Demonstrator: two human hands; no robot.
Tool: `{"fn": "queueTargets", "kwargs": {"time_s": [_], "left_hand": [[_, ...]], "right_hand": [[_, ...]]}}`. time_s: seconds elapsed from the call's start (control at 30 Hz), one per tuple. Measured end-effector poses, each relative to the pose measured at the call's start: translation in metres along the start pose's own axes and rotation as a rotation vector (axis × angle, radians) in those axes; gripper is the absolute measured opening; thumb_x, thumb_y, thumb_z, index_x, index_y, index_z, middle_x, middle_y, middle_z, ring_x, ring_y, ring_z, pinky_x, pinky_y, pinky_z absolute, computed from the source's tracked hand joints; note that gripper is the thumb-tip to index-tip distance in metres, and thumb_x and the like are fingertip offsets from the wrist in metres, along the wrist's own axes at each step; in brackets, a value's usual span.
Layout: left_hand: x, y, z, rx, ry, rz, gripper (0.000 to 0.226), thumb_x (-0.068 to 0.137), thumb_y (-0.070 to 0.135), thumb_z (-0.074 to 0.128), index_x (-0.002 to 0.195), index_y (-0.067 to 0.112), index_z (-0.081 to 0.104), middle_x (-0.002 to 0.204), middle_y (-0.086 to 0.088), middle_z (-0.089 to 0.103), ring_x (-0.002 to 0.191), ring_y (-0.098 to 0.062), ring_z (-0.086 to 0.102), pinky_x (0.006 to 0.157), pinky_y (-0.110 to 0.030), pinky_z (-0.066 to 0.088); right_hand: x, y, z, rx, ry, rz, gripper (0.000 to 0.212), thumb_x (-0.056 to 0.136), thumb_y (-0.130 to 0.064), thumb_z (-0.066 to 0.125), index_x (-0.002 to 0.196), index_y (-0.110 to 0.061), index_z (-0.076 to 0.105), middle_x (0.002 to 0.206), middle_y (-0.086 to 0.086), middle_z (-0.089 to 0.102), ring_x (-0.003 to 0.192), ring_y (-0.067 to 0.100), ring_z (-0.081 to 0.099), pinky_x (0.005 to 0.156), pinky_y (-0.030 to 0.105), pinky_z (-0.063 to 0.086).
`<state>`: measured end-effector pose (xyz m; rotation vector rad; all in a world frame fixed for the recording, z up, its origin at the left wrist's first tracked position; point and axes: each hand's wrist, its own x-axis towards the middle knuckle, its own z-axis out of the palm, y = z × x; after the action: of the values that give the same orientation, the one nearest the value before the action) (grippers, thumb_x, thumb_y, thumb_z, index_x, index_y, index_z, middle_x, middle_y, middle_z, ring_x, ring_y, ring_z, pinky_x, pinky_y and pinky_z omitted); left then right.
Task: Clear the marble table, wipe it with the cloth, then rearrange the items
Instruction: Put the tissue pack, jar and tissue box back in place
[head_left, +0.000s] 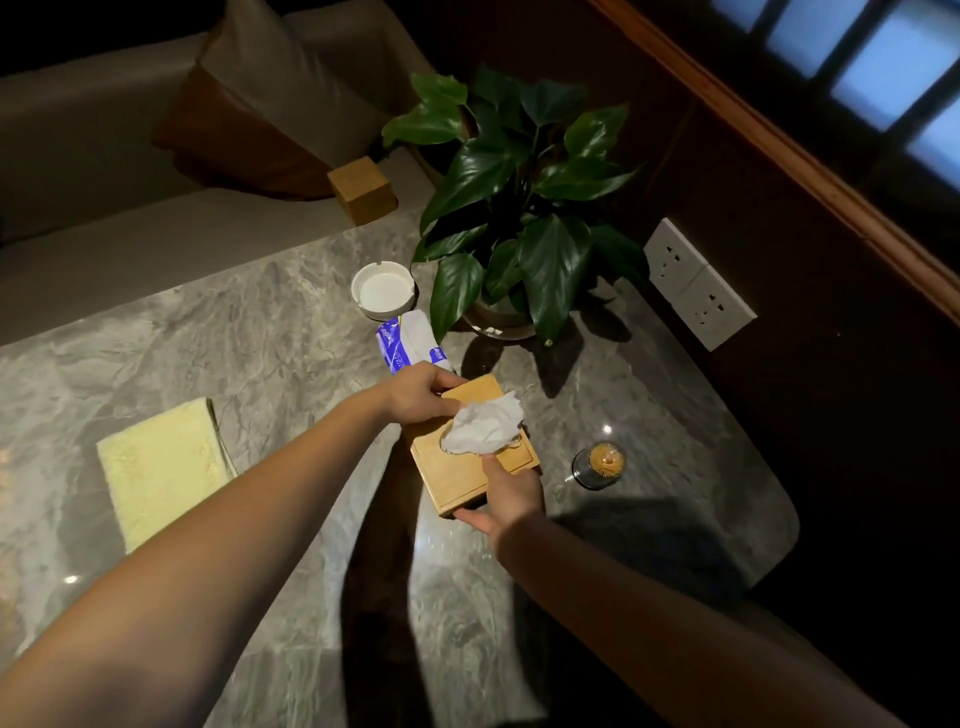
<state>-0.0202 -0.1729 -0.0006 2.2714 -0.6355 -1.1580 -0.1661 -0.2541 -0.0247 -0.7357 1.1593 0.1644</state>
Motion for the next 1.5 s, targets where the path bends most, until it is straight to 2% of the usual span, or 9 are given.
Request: {"fn": "queueTargets", "kwargs": {"time_s": [0.2, 0.37, 0.5, 0.67, 0.83, 1.03, 1.27, 1.33, 1.5], "left_hand": [[0.013, 0.001, -0.014, -0.084, -0.074, -0.07, 0.036, 0.095, 0.015, 0.052, 0.132, 0.016, 0.055, 0.124, -0.008, 0.064, 0.108, -0.02, 0.059, 0.099, -0.031, 0.045], [0.015, -0.002, -0.016, -0.142, -0.076, -0.075, 0.036, 0.094, 0.014, 0.054, 0.131, 0.015, 0.056, 0.122, -0.007, 0.064, 0.099, -0.014, 0.058, 0.087, -0.024, 0.043], [0.016, -0.003, -0.015, -0.153, -0.073, -0.088, 0.036, 0.094, 0.016, 0.054, 0.13, 0.015, 0.056, 0.124, -0.006, 0.064, 0.101, -0.016, 0.058, 0.089, -0.025, 0.044], [0.016, 0.0, -0.012, -0.147, -0.051, -0.124, 0.036, 0.095, 0.017, 0.052, 0.131, 0.018, 0.056, 0.126, -0.005, 0.062, 0.115, -0.024, 0.057, 0.095, -0.028, 0.043], [0.015, 0.002, -0.01, -0.1, -0.037, -0.144, 0.037, 0.096, 0.02, 0.051, 0.132, 0.018, 0.055, 0.13, -0.006, 0.059, 0.121, -0.026, 0.053, 0.107, -0.035, 0.04], [0.013, 0.003, -0.005, -0.054, 0.022, -0.137, 0.037, 0.098, 0.023, 0.046, 0.135, 0.019, 0.052, 0.134, -0.007, 0.056, 0.123, -0.027, 0.051, 0.108, -0.036, 0.039], [0.002, 0.003, 0.009, 0.098, 0.183, -0.102, 0.044, 0.097, 0.013, 0.041, 0.141, 0.018, 0.044, 0.14, -0.01, 0.05, 0.128, -0.028, 0.045, 0.103, -0.033, 0.037], [-0.005, 0.001, 0.011, 0.104, 0.21, -0.108, 0.047, 0.096, 0.01, 0.041, 0.143, 0.017, 0.039, 0.144, -0.011, 0.045, 0.132, -0.029, 0.042, 0.106, -0.035, 0.036], [-0.027, -0.003, 0.013, 0.11, 0.214, -0.116, 0.045, 0.093, 0.008, 0.043, 0.138, 0.011, 0.044, 0.139, -0.016, 0.049, 0.126, -0.032, 0.045, 0.102, -0.036, 0.039]], "right_hand": [[0.01, -0.005, 0.003, -0.012, 0.008, 0.02, 0.038, 0.096, -0.013, 0.055, 0.133, -0.012, 0.045, 0.096, 0.001, 0.05, 0.101, 0.027, 0.049, 0.081, 0.053, 0.054], [0.009, -0.004, 0.004, 0.019, -0.004, 0.011, 0.039, 0.097, -0.01, 0.052, 0.135, -0.013, 0.043, 0.11, 0.004, 0.047, 0.105, 0.029, 0.047, 0.074, 0.051, 0.052], [0.008, -0.004, 0.004, 0.018, 0.021, 0.016, 0.035, 0.097, -0.01, 0.051, 0.131, -0.011, 0.044, 0.106, 0.005, 0.048, 0.115, 0.035, 0.049, 0.073, 0.051, 0.052], [0.008, -0.004, 0.004, -0.023, 0.046, 0.002, 0.035, 0.097, -0.011, 0.053, 0.132, -0.013, 0.046, 0.094, 0.0, 0.048, 0.1, 0.028, 0.046, 0.079, 0.052, 0.054], [0.003, -0.008, 0.004, -0.066, 0.046, -0.008, 0.037, 0.098, -0.013, 0.052, 0.134, -0.011, 0.044, 0.112, 0.006, 0.048, 0.111, 0.031, 0.048, 0.088, 0.055, 0.053], [0.004, -0.018, 0.001, -0.139, 0.036, -0.037, 0.042, 0.098, -0.016, 0.052, 0.138, -0.017, 0.04, 0.136, 0.009, 0.048, 0.129, 0.032, 0.045, 0.097, 0.055, 0.049], [0.008, -0.012, -0.002, -0.212, 0.072, -0.089, 0.04, 0.098, -0.019, 0.052, 0.137, -0.013, 0.043, 0.136, 0.011, 0.049, 0.123, 0.028, 0.048, 0.096, 0.046, 0.051], [0.005, -0.009, -0.003, -0.219, 0.081, -0.087, 0.039, 0.099, -0.014, 0.05, 0.137, -0.011, 0.044, 0.135, 0.014, 0.048, 0.118, 0.027, 0.049, 0.093, 0.045, 0.053], [-0.012, 0.0, 0.004, -0.153, 0.043, 0.002, 0.038, 0.098, 0.003, 0.041, 0.135, -0.004, 0.044, 0.139, 0.022, 0.044, 0.13, 0.034, 0.046, 0.09, 0.048, 0.052]]}}
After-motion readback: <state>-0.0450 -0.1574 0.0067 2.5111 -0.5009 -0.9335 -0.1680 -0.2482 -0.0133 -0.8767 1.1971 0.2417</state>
